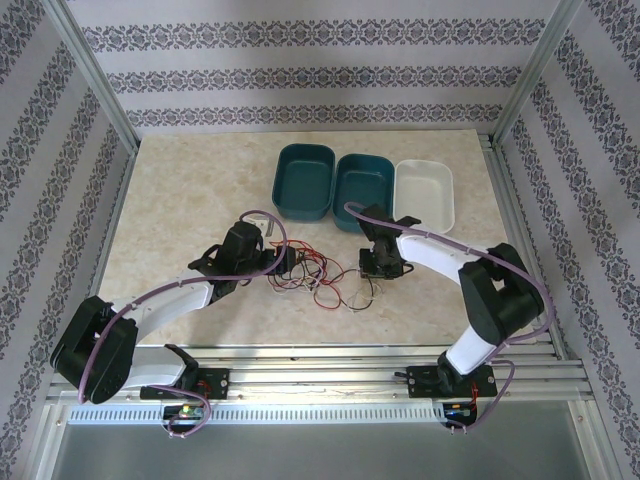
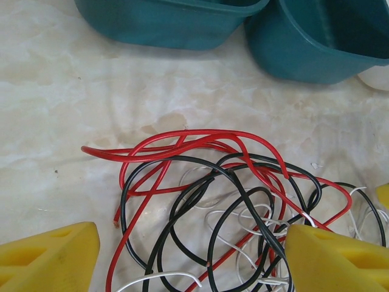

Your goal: Untangle the cables

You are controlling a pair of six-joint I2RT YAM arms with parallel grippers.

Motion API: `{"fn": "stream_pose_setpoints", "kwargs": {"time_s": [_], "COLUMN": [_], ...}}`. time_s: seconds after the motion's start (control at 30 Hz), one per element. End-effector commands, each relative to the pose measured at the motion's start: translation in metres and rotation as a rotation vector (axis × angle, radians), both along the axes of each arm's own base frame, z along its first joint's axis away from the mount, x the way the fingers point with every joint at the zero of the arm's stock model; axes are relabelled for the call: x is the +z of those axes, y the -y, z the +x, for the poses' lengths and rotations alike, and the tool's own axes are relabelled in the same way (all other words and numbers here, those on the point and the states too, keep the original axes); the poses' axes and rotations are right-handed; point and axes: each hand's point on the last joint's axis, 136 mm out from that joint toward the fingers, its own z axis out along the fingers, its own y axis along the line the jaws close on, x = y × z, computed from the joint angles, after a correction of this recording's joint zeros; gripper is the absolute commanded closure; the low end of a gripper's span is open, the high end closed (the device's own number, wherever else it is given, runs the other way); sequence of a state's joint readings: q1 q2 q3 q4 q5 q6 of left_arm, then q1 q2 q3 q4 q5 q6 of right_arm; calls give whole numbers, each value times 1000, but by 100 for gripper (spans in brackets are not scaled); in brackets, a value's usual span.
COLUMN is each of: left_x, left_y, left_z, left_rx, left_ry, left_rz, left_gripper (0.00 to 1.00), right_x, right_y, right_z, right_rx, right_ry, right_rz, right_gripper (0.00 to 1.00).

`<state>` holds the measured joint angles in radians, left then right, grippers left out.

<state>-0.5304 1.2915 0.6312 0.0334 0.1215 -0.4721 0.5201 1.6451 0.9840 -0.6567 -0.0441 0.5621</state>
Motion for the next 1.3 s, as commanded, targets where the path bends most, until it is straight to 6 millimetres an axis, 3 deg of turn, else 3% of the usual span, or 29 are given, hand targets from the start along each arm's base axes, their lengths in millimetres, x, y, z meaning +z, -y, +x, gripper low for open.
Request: {"fn": "stream_pose_setpoints", "kwargs": {"time_s": [0.0, 0.27, 0.47, 0.63, 0.87, 1.0, 1.27], "left_x": [-1, -7, -10, -17, -29, -30, -28], "left_y": [0, 0, 1, -2, -4, -1, 8], "left_z": [-3, -3, -4, -5, -5, -4, 0], "left_rx": [8, 15, 20, 30, 37, 22, -15], "left_ry": [-14, -31, -36, -60, -73, -71, -68], "left_rz": [12, 11, 3, 16, 36, 28, 17], "left_gripper": [20, 19, 19, 18, 18, 17, 17], "right_x": [-1, -11, -20, -15, 18, 44, 116], "right_y": [-8, -23, -15, -16, -15, -17, -23], "right_z": [7, 8, 11, 14, 21, 22, 28], "right_rx": [35, 64, 55, 65, 78, 99, 102], "right_ry": [6, -13, -8, 13, 119, 211, 440], "right_rz": [26, 60, 9, -2, -44, -69, -42], "right_gripper": [69, 69, 69, 84, 99, 100, 100]}}
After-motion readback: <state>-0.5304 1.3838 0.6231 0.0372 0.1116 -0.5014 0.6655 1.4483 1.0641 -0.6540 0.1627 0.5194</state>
